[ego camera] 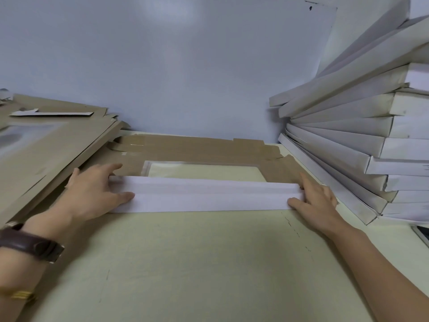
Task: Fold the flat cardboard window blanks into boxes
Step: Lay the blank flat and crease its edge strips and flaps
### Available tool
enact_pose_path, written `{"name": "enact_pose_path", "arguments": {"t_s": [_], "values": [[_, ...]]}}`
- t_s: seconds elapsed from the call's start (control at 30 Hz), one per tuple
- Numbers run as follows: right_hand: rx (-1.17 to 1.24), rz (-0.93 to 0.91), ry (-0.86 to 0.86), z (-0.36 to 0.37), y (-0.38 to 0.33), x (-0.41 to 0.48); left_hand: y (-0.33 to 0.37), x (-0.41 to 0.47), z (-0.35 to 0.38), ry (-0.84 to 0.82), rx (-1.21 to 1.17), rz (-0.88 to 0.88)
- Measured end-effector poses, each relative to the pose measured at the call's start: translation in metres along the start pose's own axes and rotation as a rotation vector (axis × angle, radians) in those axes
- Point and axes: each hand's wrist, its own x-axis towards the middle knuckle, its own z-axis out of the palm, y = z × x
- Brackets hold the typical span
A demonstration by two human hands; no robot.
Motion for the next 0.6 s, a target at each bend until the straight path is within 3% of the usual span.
{"name": "enact_pose_path", "arguments": {"t_s": [0.27, 0.6], "values": [[-0.023, -0.033, 0.189, -0.006, 0.005, -0.002, 0.005, -0.005, -0.015, 0.1, -0.031, 0.053], [-0.244, -0.126, 0.357, -0.019, 0.005, -0.016, 0.017, -0.019, -0.026, 0.105, 0.28, 0.261]]}}
